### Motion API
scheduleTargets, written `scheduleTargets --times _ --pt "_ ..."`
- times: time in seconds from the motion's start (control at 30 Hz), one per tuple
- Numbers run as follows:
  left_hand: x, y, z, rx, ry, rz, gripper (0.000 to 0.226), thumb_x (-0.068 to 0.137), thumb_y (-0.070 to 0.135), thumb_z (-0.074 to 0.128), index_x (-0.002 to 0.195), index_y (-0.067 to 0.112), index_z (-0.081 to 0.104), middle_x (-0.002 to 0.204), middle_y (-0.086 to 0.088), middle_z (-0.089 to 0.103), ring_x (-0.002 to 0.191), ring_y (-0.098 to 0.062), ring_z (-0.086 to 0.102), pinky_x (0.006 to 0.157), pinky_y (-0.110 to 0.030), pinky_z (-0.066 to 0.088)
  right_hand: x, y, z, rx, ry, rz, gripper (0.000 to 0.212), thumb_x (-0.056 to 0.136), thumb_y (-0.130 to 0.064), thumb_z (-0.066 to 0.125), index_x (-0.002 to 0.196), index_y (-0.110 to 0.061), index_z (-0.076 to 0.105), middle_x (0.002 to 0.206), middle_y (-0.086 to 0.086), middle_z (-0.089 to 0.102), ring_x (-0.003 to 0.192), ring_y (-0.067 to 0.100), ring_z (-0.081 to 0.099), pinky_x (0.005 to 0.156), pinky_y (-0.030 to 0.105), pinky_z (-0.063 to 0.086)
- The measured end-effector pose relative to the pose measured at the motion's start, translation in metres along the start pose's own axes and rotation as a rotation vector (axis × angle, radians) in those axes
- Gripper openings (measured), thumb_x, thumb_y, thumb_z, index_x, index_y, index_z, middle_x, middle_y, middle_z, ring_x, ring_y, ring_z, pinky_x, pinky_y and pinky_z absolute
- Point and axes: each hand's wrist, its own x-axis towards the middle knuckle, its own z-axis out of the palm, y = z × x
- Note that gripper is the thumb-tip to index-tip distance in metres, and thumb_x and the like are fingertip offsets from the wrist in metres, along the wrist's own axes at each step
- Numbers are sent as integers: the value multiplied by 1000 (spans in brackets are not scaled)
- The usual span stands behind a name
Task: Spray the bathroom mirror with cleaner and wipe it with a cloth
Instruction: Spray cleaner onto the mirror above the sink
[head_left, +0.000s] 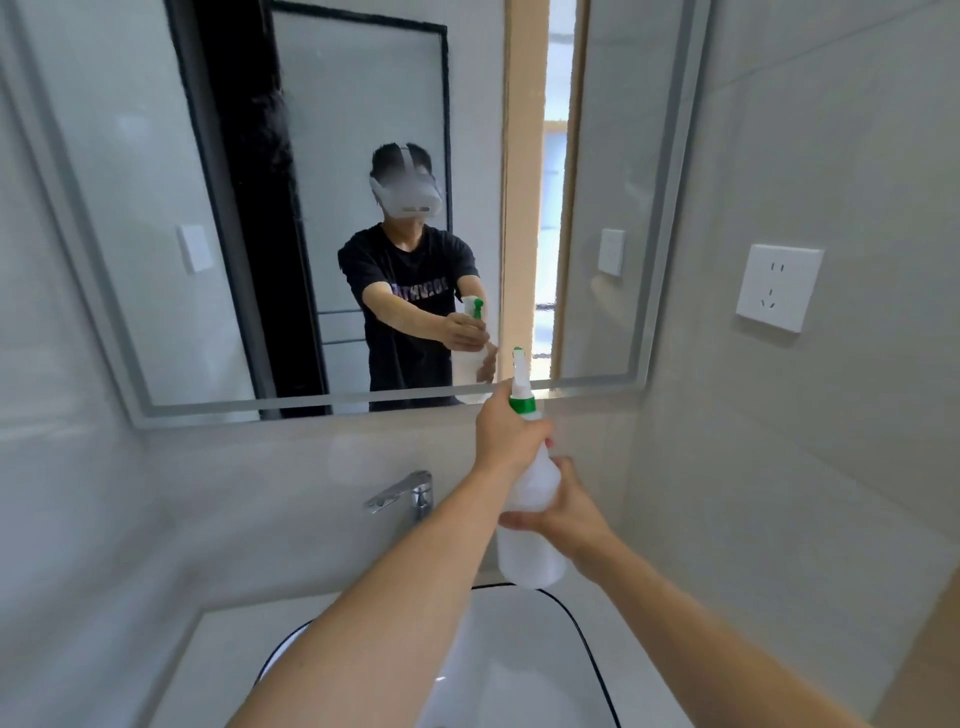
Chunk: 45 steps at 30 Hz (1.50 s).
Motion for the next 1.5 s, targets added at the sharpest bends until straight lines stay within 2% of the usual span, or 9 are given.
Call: scheduleTargets --times 0.2,0.33,0.43,0.67,0.8,1.03,1.13,1.27,1.5 --pt "11 36 -45 -4 76 89 52 71 -3 75 117 16 59 87 2 62 76 -12 61 53 -16 51 17 -47 22 -56 -38 -134 84 60 -24 92 122 -30 36 106 -9 56 103 22 57 83 41 46" --pt "16 57 -74 36 161 168 56 71 -2 73 121 17 59 98 -7 65 87 -22 65 71 -31 58 25 -76 40 -59 -56 -231 89 57 -28 93 123 -33 34 105 -13 54 103 19 56 83 38 46" --pt "16 68 -92 18 210 188 51 73 -1 74 119 17 59 103 -11 66 85 -27 69 73 -43 63 27 -92 52 -64 -73 -272 88 56 -33 93 119 -37 33 104 -16 52 96 11 54 81 36 45" --pt "8 70 -121 63 283 211 37 70 -1 77 99 14 58 93 -12 66 79 -28 69 67 -40 61 22 -103 78 -52 -131 -315 83 57 -33 92 115 -36 33 104 -15 54 95 9 56 68 26 44" --pt "4 60 -130 57 256 173 47 73 3 80 114 16 60 102 -8 67 93 -29 68 76 -47 62 16 -98 90 -25 -155 -293 90 58 -27 93 127 -32 35 114 -7 57 106 19 56 83 36 47" --pt "-17 23 -133 102 258 47 46 68 1 75 107 20 58 88 2 61 84 -21 65 65 -32 56 1 -62 108 -24 -195 -184 85 58 -25 93 121 -29 37 109 -7 56 103 21 57 84 40 48" --pt "-28 1 -130 77 250 -20 46 71 -2 73 111 15 59 94 -5 61 89 -28 66 61 -28 56 -7 -41 113 -32 -225 -142 83 57 -25 93 119 -28 37 107 -7 56 98 17 58 75 35 47" --pt "-41 -22 -127 82 264 -69 37 74 -4 71 101 17 57 88 -2 58 78 -18 59 44 -8 43 -18 -19 118 -3 -260 -97 87 56 -23 93 122 -29 37 107 -8 56 95 9 57 65 25 45" --pt "-51 -34 -129 134 292 -86 31 71 -1 72 87 18 54 77 0 57 68 -13 55 41 -6 38 -27 -7 124 -7 -266 -92 88 57 -22 93 124 -29 37 106 -11 56 95 9 57 63 21 43"
